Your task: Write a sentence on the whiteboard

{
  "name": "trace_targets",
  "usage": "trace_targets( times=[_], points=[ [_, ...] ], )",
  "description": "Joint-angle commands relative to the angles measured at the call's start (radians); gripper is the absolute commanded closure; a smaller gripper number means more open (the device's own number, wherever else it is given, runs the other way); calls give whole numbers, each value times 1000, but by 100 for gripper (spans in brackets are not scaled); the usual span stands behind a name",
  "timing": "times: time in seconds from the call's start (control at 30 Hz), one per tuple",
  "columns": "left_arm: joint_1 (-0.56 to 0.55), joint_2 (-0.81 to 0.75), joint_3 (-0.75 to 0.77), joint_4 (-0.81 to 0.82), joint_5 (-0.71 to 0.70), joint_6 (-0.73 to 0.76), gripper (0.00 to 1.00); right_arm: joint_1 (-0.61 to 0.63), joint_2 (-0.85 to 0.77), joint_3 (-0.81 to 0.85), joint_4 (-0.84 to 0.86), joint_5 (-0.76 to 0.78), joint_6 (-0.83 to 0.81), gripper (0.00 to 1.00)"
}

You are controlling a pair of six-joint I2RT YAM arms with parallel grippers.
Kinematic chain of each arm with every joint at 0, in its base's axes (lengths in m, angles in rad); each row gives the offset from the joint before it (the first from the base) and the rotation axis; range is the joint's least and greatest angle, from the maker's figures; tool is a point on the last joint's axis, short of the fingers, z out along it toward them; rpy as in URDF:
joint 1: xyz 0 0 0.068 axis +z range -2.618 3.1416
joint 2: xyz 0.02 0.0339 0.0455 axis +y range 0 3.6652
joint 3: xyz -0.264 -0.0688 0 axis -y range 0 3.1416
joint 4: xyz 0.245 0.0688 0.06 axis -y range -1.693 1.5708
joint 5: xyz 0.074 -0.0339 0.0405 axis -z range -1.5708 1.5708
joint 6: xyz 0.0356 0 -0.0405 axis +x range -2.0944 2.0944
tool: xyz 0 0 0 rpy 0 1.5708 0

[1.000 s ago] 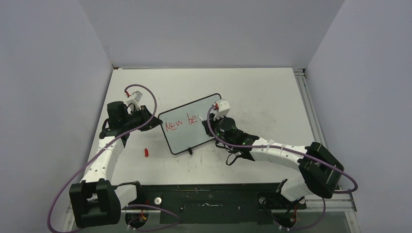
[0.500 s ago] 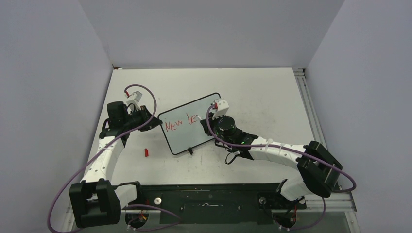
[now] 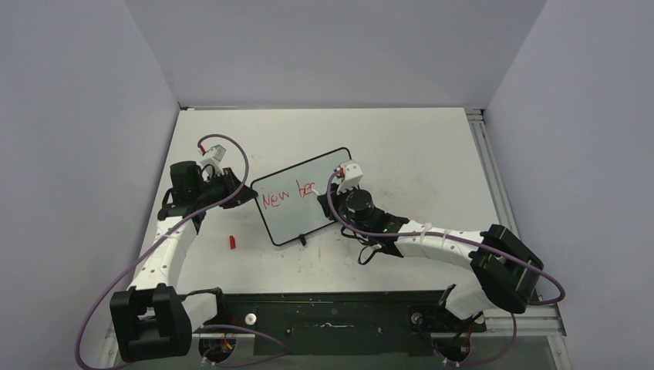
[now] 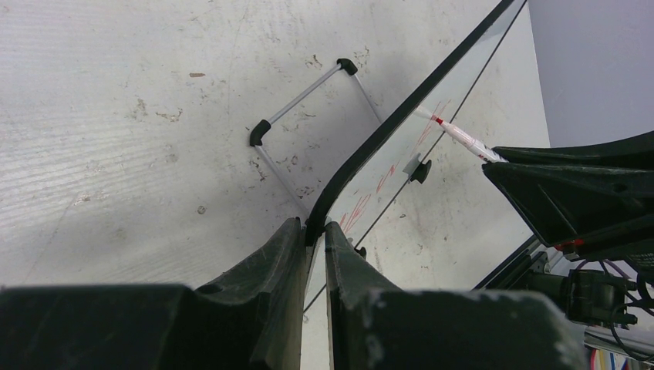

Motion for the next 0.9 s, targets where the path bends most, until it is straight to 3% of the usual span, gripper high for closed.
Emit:
trace_targets(
  times=[0.0,0.33,0.87],
  points=[
    [-4,-18,26,7,9,10,90,7,-23,-18,-5,28,8,95],
    [-5,-19,25,6,9,10,90,11,-46,-21,-38,114,12,95],
    [-5,-18,25,5,11,10,91,9,-38,29,-19,126,-19,95]
  ],
)
